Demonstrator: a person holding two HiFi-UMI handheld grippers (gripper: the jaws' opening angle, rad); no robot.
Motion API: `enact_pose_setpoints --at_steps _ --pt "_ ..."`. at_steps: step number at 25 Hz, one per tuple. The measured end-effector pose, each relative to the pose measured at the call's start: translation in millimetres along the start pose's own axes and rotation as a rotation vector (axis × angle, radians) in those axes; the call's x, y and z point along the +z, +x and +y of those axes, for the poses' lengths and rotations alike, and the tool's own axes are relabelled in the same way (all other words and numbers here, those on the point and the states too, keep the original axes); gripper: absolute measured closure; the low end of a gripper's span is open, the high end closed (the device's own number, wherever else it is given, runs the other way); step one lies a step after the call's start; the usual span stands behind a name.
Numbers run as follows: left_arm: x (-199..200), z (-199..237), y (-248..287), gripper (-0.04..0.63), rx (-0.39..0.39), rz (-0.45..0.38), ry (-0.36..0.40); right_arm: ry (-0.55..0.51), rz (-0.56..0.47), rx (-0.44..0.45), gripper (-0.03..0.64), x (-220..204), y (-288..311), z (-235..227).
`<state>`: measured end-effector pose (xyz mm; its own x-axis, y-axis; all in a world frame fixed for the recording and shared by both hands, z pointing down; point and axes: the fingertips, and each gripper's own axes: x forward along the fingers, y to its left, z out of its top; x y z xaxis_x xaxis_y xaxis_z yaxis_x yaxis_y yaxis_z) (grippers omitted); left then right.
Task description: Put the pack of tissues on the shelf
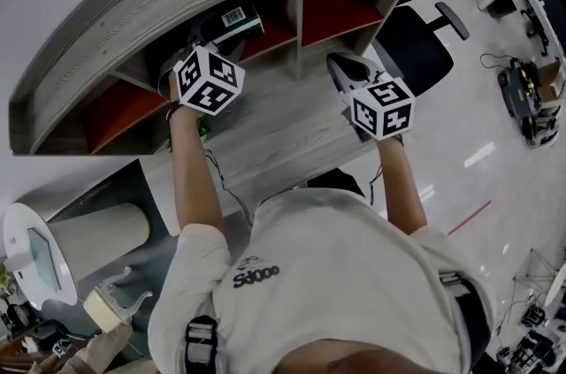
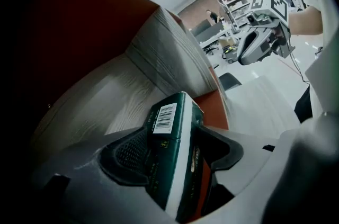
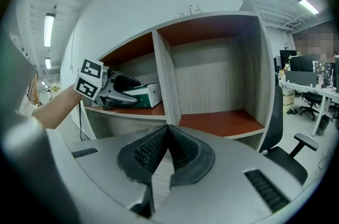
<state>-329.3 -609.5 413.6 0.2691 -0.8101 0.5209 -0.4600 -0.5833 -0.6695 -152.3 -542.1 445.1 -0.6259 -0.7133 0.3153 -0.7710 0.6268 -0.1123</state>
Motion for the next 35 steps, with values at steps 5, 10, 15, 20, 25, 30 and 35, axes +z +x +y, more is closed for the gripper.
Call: enact_pose_setpoints --at_steps 5,10,15,20,25,30,35 --pt "-1.6 9.5 4.6 0.279 -0.017 -0.024 -0.006 0.010 -0.023 0.000 0.611 6.6 0.6 -0.8" --pt "0.2 8.9 4.9 0.279 -0.024 -0.041 -0.003 -0.007 0.016 0.002 0.611 -3.4 -0.9 -0.9" --pt "2.5 8.4 4.2 0.279 -0.027 -0.018 -0.004 -0.023 -0.002 0.009 0.611 0.8 -14.8 3.5" --pt "26.2 16.0 -29.5 0.221 0.109 -0.159 -0.140 -0.028 -0.060 0.047 0.611 16.7 -41.8 15.4" --pt "47.6 -8.4 -80.4 0.236 0.195 -0.252 -0.333 -0.100 -0.110 0.035 0.611 34.1 -88.9 5.1" --pt "57.8 -47.7 -111.4 0.361 0.206 -0.277 -0.460 -0.147 -0.128 0.036 0.611 36.8 -130.4 -2.3" --pt "65.6 -90.3 -143.5 0.483 0.222 -0.299 -0.631 -0.203 -0.160 0.047 0.611 40.2 -175.9 -2.7"
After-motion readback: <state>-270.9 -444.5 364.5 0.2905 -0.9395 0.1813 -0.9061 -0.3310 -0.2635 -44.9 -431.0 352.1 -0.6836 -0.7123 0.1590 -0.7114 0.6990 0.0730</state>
